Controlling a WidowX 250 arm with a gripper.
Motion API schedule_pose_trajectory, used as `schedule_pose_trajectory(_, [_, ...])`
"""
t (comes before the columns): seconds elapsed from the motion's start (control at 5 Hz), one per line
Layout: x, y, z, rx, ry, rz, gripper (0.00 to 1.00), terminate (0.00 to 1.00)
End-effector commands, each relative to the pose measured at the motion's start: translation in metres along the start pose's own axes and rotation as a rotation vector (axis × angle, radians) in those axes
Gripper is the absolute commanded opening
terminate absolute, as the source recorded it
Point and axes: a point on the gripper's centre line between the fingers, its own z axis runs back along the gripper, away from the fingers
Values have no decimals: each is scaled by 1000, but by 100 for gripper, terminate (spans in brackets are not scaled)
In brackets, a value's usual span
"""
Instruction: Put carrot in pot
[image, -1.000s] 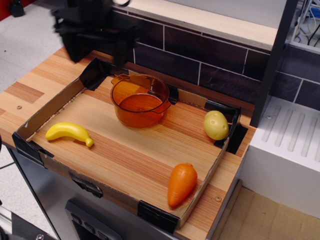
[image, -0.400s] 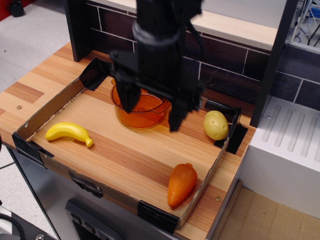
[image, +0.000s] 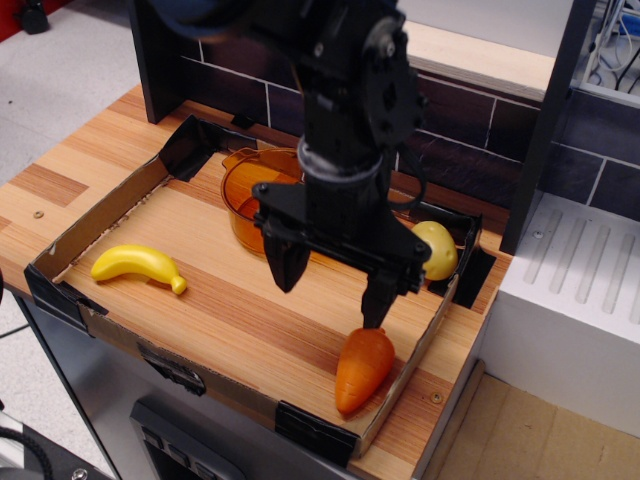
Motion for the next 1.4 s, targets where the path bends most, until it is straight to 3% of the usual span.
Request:
schedule_pose_trajectory(0.0, [-5,-9,-12,-18,-16,-7,100,0])
schedule_pose_trajectory(1.0, [-16,-27,-46,-17,21,6,100,0])
schedule_pose_trajectory(1.2, [-18,-28,-47,-21,20,30,0,0])
